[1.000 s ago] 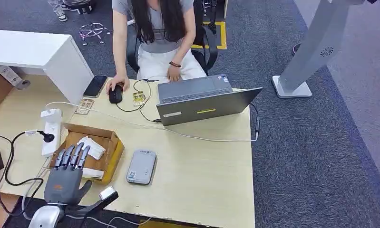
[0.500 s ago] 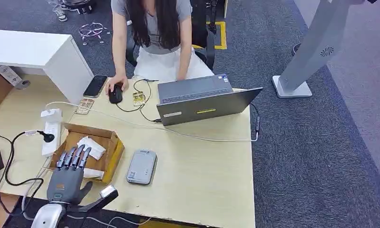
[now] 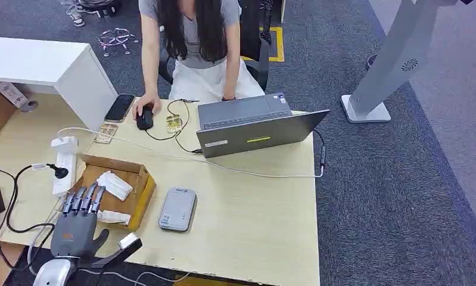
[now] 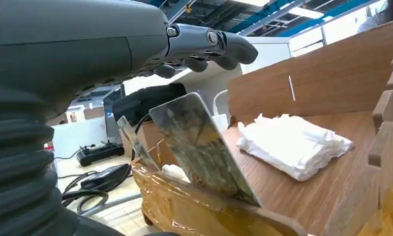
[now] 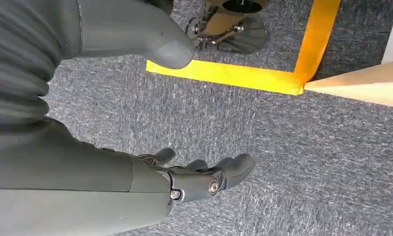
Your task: Pass the card to the sensor for recognition and then transmit it.
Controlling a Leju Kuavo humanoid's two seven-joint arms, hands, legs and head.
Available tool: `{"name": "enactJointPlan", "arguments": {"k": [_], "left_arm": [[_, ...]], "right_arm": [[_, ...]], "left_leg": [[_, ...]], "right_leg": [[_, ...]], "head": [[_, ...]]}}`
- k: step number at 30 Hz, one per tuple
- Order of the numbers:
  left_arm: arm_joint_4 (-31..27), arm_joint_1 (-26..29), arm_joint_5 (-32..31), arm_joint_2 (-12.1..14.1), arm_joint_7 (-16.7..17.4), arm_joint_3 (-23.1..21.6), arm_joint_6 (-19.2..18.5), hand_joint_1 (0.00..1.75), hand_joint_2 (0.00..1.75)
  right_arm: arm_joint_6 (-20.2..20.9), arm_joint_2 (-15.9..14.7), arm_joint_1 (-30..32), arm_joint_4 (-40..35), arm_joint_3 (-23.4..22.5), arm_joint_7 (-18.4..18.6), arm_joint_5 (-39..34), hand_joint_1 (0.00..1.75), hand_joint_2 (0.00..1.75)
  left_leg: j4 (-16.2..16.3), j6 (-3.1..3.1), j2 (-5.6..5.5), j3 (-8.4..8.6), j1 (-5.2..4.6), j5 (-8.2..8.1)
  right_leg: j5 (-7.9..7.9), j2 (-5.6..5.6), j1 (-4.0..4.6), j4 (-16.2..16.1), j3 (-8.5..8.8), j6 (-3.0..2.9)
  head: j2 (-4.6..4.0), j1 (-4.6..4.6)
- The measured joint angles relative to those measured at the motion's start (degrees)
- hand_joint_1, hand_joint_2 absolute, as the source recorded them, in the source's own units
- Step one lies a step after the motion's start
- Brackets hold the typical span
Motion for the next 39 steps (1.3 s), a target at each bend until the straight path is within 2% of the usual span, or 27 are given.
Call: {"name": "enactJointPlan", "arguments": {"k": [16,23,36,37,39], "left_arm": [[0.0,0.5,0.0,-0.5,-1.9,0.6,0.0,0.00,1.75],[0.0,0.5,-1.0,-1.0,-3.9,0.6,1.0,0.00,1.75],[0.0,0.4,-1.0,-1.4,-4.0,0.6,2.3,0.00,1.75],[0.0,0.4,-1.0,-1.4,-4.0,0.6,2.3,0.19,1.75],[0.0,0.4,-0.8,-1.4,-4.0,0.6,2.3,0.19,1.75]], "right_arm": [[0.0,0.0,0.0,0.0,0.0,-0.2,0.3,0.00,1.75],[0.1,0.0,-0.1,0.0,0.0,-0.3,0.7,0.00,1.75],[0.0,0.0,-0.2,0.0,0.0,-0.3,0.9,0.00,1.75],[0.0,0.0,-0.2,0.0,0.0,-0.3,0.9,0.00,1.75],[0.1,0.0,-0.3,0.0,0.0,-0.3,1.0,0.00,1.75]], "left_leg": [[0.0,0.00,0.00,0.00,0.00,0.00],[0.0,0.00,0.00,0.01,0.00,0.00],[0.0,0.00,0.01,0.01,0.00,0.00],[0.0,0.00,0.01,0.01,0.00,0.00],[0.0,0.00,0.01,0.01,0.00,0.00]], "right_leg": [[0.00,0.00,0.00,0.0,0.00,0.00],[0.00,0.00,0.00,0.0,-0.01,0.00],[0.00,0.00,0.00,0.0,-0.01,0.00],[0.00,0.00,0.00,0.0,-0.01,0.00],[0.00,0.00,0.00,0.0,-0.01,0.00]], "head": [[0.00,0.00],[0.00,0.00],[0.00,-0.02],[0.00,0.00],[0.00,0.00]]}}
